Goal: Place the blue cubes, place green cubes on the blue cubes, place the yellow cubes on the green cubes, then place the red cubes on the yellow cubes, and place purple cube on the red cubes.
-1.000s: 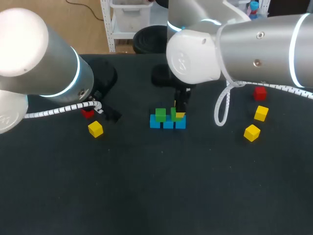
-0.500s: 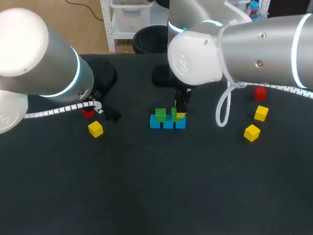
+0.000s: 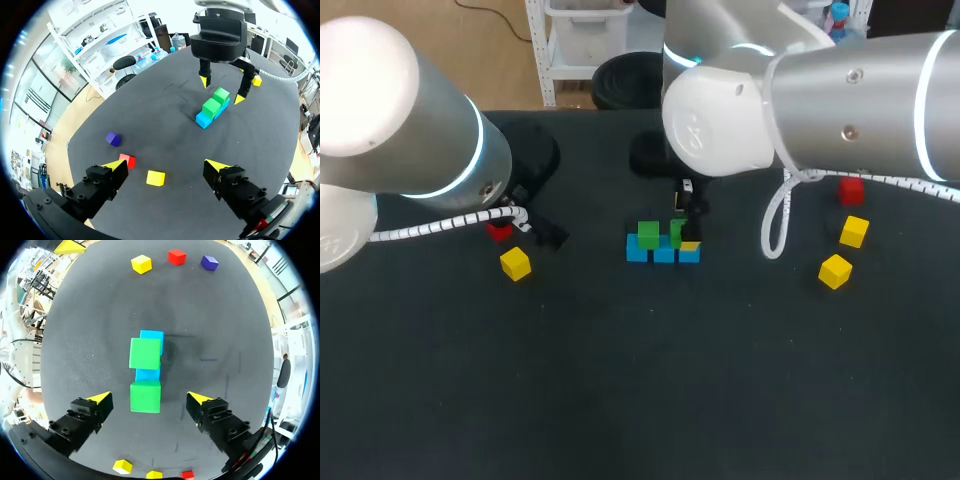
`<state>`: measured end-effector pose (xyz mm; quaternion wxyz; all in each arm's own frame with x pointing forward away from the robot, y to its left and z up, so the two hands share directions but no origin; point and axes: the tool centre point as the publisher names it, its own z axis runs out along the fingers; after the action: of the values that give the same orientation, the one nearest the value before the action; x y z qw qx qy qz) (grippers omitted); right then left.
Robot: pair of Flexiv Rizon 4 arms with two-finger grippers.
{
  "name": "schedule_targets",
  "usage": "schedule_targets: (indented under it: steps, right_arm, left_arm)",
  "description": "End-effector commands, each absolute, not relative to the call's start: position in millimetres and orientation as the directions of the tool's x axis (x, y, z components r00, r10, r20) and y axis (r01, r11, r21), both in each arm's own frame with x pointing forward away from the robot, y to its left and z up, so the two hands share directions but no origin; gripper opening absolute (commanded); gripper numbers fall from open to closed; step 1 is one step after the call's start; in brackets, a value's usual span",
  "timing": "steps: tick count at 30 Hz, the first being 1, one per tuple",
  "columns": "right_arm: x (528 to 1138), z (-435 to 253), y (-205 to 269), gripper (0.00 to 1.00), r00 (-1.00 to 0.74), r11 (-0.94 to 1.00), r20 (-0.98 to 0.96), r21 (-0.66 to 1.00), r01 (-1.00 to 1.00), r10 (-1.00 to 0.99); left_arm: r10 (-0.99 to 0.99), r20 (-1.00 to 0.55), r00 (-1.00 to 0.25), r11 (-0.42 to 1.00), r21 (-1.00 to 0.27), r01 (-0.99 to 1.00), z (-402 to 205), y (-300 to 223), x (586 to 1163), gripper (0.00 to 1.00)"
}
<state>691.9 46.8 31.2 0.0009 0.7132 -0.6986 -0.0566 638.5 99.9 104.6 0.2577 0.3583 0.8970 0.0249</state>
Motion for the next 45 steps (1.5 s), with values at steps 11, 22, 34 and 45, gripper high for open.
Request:
schedule_targets:
  steps: [11, 22, 34, 45]
  right_arm:
    - [681, 70, 27, 1.00, -0.017, 0.020, -0.087, -0.029, -0.999, -0.996]
    - [678, 92, 16, 1.00, -0.047, 0.052, -0.061, -0.079, -0.996, -0.997]
    - [672, 99, 5, 1.00, -0.061, 0.068, -0.070, -0.110, -0.992, -0.996]
    - [676, 94, 10, 1.00, -0.034, 0.042, -0.077, -0.109, -0.993, -0.996]
  left_arm:
    - [0.656, -0.446, -0.609, 0.741, 0.228, 0.631, 105, 101, 639, 1.00]
    - [0.656, -0.446, -0.609, 0.741, 0.228, 0.631, 105, 101, 639, 1.00]
    - [0.656, -0.446, -0.609, 0.741, 0.228, 0.631, 105, 101, 639, 1.00]
    - [0.656, -0.446, -0.609, 0.741, 0.228, 0.631, 105, 101, 639, 1.00]
